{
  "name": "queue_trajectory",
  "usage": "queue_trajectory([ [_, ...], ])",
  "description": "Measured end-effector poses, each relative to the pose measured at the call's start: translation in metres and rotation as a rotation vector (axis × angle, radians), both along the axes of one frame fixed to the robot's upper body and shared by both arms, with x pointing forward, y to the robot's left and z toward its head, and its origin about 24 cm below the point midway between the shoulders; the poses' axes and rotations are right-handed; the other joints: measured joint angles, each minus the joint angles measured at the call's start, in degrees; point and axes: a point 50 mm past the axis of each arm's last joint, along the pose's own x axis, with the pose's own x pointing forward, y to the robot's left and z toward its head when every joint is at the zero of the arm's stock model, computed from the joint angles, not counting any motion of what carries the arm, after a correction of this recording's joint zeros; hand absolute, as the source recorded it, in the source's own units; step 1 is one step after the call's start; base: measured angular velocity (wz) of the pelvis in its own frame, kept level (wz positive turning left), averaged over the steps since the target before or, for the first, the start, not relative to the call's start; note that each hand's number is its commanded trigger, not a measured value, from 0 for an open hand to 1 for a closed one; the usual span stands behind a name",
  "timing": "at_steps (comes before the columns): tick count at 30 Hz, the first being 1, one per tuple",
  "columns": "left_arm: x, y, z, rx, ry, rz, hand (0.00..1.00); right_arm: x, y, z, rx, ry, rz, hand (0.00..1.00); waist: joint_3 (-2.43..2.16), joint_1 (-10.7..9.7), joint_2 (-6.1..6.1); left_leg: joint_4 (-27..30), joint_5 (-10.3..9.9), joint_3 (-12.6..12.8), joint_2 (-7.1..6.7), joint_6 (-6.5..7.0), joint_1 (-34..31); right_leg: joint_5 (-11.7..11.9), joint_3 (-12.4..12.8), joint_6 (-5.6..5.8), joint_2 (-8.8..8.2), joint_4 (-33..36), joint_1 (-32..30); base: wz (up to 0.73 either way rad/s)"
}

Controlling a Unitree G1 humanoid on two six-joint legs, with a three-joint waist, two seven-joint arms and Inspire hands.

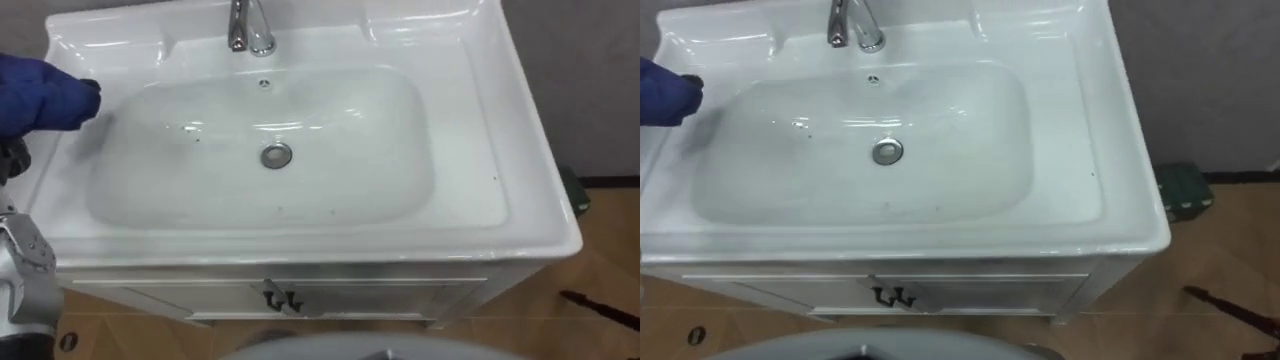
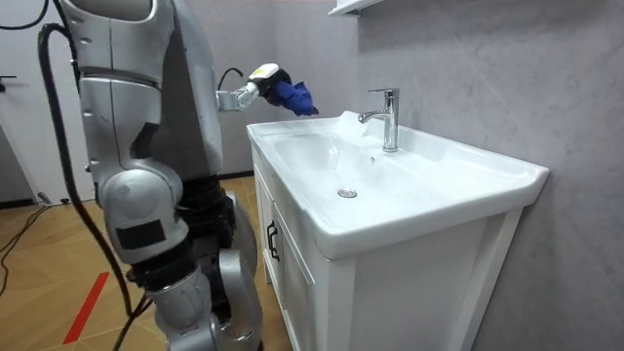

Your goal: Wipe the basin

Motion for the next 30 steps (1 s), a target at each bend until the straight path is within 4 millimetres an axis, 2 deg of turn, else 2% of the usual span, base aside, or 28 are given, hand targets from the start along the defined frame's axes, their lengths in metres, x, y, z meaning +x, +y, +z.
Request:
queue_trajectory([
  [3,-0.009,0.006,0.002,0.016,-0.042,0.031,1.0,0.005,0.001,0.0,0.001,-0.018,0.003,0.0,-0.08,0.89,-0.19,-0.08,-0.13,0.06,-0.05,0.23,-0.05,0.08,-0.01,0.12,-0.12,0.3,-0.19,0.02],
  [6,-0.018,0.013,0.001,0.019,-0.074,0.08,1.0,0.008,0.003,-0.001,0.012,-0.03,-0.009,0.0,0.16,1.59,-0.98,0.02,-0.27,0.39,-0.15,0.46,-0.04,0.01,-0.03,0.27,-0.5,0.98,-0.34,0.0],
  [8,-0.021,0.016,-0.002,0.01,-0.077,0.1,1.0,0.011,0.005,-0.002,0.023,-0.035,-0.004,0.0,0.09,1.96,-1.16,0.28,-0.36,0.44,-0.16,0.59,-0.4,0.04,-0.17,0.33,-0.58,1.03,-0.44,0.02],
  [15,-0.023,0.017,-0.007,-0.013,-0.069,0.113,1.0,0.012,0.006,-0.003,0.031,-0.048,-0.033,0.0,0.28,2.03,-2.31,2.6,-1.09,0.28,-0.08,1.2,-2.18,0.25,-0.87,0.67,-0.67,1.08,-0.6,0.05],
  [21,-0.025,0.019,-0.011,-0.031,-0.062,0.124,1.0,0.011,0.007,-0.003,0.032,-0.047,-0.035,0.0,0.3,1.8,-1.96,4.16,-1.97,0.42,-0.09,1.93,-3.62,0.6,-0.45,1.28,-0.84,1.39,-1.5,-0.01],
  [23,-0.026,0.02,-0.013,-0.045,-0.059,0.132,1.0,0.012,0.007,-0.003,0.032,-0.049,-0.035,0.0,0.5,1.77,-1.86,4.16,-2.22,0.68,-0.13,2.14,-3.75,0.59,-0.13,1.41,-1.1,2.0,-2.0,-0.11],
  [30,-0.028,0.021,-0.018,-0.053,-0.039,0.143,1.0,0.011,0.008,-0.003,0.052,-0.048,-0.038,0.0,0.48,0.93,-1.71,4.22,-3.17,1.2,-0.22,3.22,-4.15,0.9,0.5,2.48,-1.77,2.58,-2.68,-0.03],
])
